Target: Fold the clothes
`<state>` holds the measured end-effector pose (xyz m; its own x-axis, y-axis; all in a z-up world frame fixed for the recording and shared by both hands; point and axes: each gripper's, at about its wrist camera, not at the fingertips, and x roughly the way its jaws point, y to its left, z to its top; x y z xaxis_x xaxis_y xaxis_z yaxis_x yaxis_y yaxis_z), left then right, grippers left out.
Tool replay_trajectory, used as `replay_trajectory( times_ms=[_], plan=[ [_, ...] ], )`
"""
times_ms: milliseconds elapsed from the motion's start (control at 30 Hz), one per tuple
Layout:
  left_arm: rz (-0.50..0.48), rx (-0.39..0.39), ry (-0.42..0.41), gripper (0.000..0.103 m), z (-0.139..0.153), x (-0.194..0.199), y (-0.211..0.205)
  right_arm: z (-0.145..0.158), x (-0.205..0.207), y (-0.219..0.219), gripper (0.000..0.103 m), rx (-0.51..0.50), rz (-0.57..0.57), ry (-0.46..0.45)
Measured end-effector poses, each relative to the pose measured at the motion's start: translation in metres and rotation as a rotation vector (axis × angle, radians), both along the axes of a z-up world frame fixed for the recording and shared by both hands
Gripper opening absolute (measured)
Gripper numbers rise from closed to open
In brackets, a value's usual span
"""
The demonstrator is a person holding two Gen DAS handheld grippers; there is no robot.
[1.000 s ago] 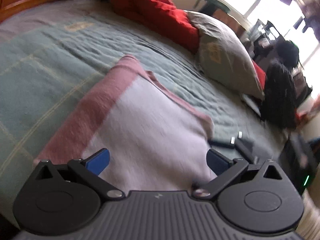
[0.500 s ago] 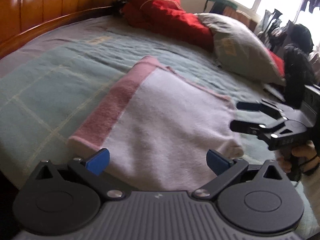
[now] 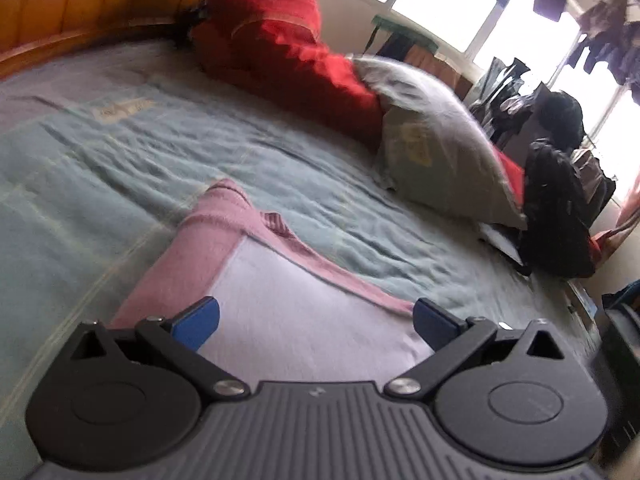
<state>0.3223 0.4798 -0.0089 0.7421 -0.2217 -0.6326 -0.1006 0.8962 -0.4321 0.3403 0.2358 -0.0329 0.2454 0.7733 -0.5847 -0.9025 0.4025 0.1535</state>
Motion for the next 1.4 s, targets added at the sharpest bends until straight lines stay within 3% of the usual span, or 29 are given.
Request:
replay_trajectory(
  times_ms=[67,167,367,467,633,733,933,1033,1100,1233,1333,1400],
  plan=[
    [0.017,-0.049,0.070,0.102,-0.017,0.020,0.010,0.005,-0.009,-0.010,0.103,-0.013,0.008,-0.007],
    [0.035,-0.091,0.071,0.102,-0.041,0.026,0.021,0.010,-0.022,-0.033,0.103,-0.011,0.011,-0.005],
    [0.078,-0.136,0.066,0.102,-0.018,0.009,0.018,0.017,-0.031,-0.074,0.103,0.042,-0.014,0.043],
    [0.026,-0.169,0.072,0.102,-0.012,0.003,0.006,0.021,-0.034,-0.086,0.103,0.060,-0.039,0.051],
    [0.023,-0.084,0.134,0.102,-0.025,0.007,-0.017,0.018,-0.038,-0.101,0.103,0.087,-0.075,0.102],
    [0.048,-0.060,0.155,0.102,-0.009,0.000,-0.028,0.019,-0.049,-0.112,0.103,0.054,-0.085,0.090],
    [-0.091,-0.041,0.111,0.102,0.008,-0.042,-0.091,0.023,-0.078,-0.149,0.103,0.055,-0.128,0.080],
    [-0.112,-0.058,0.175,0.102,-0.010,-0.050,-0.111,0.022,-0.087,-0.165,0.103,0.065,-0.150,0.100],
    [-0.086,-0.006,0.202,0.102,-0.008,-0.060,-0.121,0.023,-0.093,-0.173,0.103,0.062,-0.159,0.101],
    [-0.076,-0.007,0.075,0.102,0.025,-0.096,-0.129,0.028,-0.106,-0.190,0.103,0.066,-0.181,0.068],
    [-0.018,0.011,0.012,0.102,0.030,-0.107,-0.128,0.026,-0.111,-0.198,0.103,0.084,-0.205,0.094],
    [0.043,0.040,0.044,0.102,0.019,-0.102,-0.126,0.024,-0.114,-0.204,0.103,0.095,-0.224,0.116]
  ],
)
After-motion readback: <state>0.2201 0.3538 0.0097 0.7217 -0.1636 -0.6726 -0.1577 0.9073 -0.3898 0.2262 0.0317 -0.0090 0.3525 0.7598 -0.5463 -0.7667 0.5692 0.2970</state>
